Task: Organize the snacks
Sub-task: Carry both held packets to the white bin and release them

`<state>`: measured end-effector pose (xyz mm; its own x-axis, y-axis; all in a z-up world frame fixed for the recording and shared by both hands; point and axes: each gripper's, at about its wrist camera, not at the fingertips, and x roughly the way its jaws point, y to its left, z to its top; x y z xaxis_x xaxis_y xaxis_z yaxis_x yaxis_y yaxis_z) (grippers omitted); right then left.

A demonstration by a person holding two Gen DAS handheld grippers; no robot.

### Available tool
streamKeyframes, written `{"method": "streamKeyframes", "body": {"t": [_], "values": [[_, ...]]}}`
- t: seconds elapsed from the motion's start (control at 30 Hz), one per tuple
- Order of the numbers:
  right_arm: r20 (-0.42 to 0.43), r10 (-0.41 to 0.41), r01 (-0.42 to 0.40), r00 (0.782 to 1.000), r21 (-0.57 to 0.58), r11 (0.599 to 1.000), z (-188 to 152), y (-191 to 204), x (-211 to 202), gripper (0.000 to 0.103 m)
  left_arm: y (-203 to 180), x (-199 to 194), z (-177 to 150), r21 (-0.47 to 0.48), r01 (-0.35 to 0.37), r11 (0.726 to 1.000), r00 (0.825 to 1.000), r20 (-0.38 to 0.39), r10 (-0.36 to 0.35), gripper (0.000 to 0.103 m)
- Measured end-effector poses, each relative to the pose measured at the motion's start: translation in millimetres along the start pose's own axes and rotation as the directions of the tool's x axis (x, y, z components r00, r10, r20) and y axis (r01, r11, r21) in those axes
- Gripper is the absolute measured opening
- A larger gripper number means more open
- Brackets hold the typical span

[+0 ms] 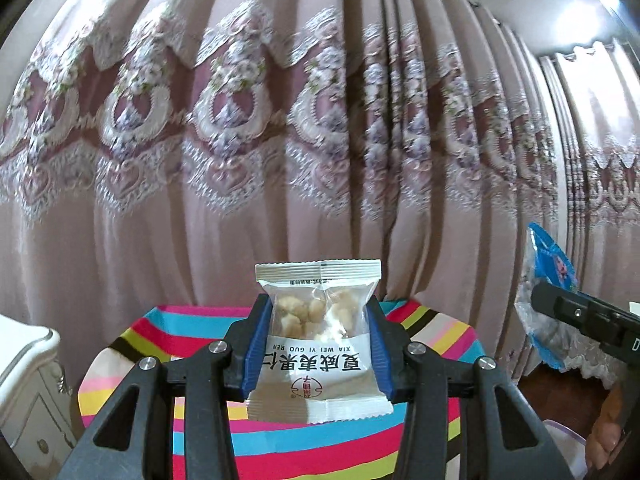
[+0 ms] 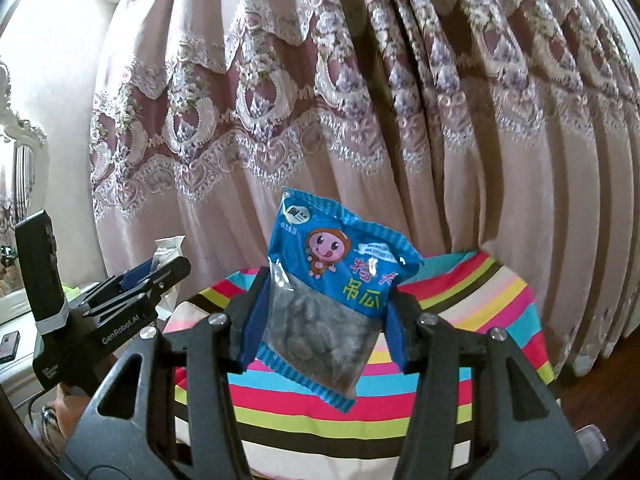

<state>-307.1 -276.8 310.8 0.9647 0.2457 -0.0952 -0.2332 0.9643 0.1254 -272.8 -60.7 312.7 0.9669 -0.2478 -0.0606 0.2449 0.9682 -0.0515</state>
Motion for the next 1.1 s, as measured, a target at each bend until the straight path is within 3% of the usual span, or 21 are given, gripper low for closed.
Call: {"method": "streamKeyframes", "body": {"t": [0.2, 0.4, 0.53, 0.63, 0.7, 0.73, 0.77, 0.83, 0.87, 0.9, 0.93, 0.97, 1.0, 1.03, 1.07, 1.1], "values": [[-0.010, -0.059, 0.059, 0.998, -0.029, 0.998, -5, -18, -23, 0.055, -36, -7, -1, 0.053, 0.055, 0.997, 0.998, -0.005, -0.055, 0.047], [-0.082, -0.176, 0.169, 0.981, -0.079, 0.982, -24, -58, -48, 0.055, -86, 2, -17, 0.117, 0.169, 0.979, 0.985, -0.056, -0.163, 0.047], [-0.124, -0.246, 0.239, 0.961, -0.067, 0.969, -40, -91, -64, 0.055, -124, 12, -32, 0.138, 0.258, 0.956, 0.963, -0.114, -0.244, 0.047], [-0.170, -0.285, 0.278, 0.943, -0.065, 0.958, -53, -111, -72, 0.055, -155, 23, -49, 0.148, 0.338, 0.929, 0.932, -0.188, -0.309, 0.047], [-0.213, -0.317, 0.308, 0.924, -0.074, 0.948, -65, -124, -76, 0.055, -179, 31, -68, 0.141, 0.412, 0.900, 0.892, -0.264, -0.367, 0.047], [-0.239, -0.338, 0.328, 0.910, -0.081, 0.941, -73, -131, -78, 0.055, -191, 36, -80, 0.126, 0.456, 0.881, 0.861, -0.312, -0.401, 0.047], [-0.272, -0.362, 0.353, 0.892, -0.085, 0.932, -83, -140, -80, 0.055, -205, 43, -96, 0.097, 0.505, 0.858, 0.818, -0.372, -0.439, 0.047], [-0.339, -0.393, 0.390, 0.854, -0.082, 0.917, -100, -156, -82, 0.055, -221, 53, -119, 0.050, 0.557, 0.829, 0.755, -0.446, -0.481, 0.047], [-0.381, -0.402, 0.407, 0.833, -0.071, 0.910, -111, -167, -83, 0.055, -230, 60, -133, 0.006, 0.590, 0.807, 0.705, -0.491, -0.512, 0.047], [-0.418, -0.401, 0.416, 0.815, -0.060, 0.908, -121, -177, -84, 0.055, -236, 69, -149, -0.069, 0.628, 0.775, 0.632, -0.536, -0.560, 0.048], [-0.449, -0.397, 0.418, 0.801, -0.057, 0.907, -128, -184, -82, 0.057, -242, 79, -167, -0.158, 0.669, 0.727, 0.537, -0.573, -0.619, 0.059], [-0.492, -0.400, 0.427, 0.773, -0.062, 0.902, -136, -193, -78, 0.062, -249, 90, -183, -0.217, 0.688, 0.692, 0.453, -0.617, -0.644, 0.068], [-0.531, -0.417, 0.451, 0.738, -0.071, 0.890, -144, -200, -74, 0.067, -252, 97, -194, -0.239, 0.687, 0.686, 0.411, -0.650, -0.639, 0.080], [-0.547, -0.449, 0.489, 0.706, -0.082, 0.869, -149, -206, -71, 0.075, -252, 106, -207, -0.253, 0.666, 0.702, 0.389, -0.684, -0.616, 0.080], [-0.546, -0.474, 0.515, 0.691, -0.088, 0.853, -152, -211, -68, 0.075, -245, 114, -218, -0.262, 0.633, 0.729, 0.395, -0.700, -0.595, 0.080], [-0.543, -0.472, 0.513, 0.695, -0.086, 0.854, -152, -212, -64, 0.075, -234, 122, -224, -0.276, 0.606, 0.746, 0.401, -0.703, -0.587, 0.080]]}}
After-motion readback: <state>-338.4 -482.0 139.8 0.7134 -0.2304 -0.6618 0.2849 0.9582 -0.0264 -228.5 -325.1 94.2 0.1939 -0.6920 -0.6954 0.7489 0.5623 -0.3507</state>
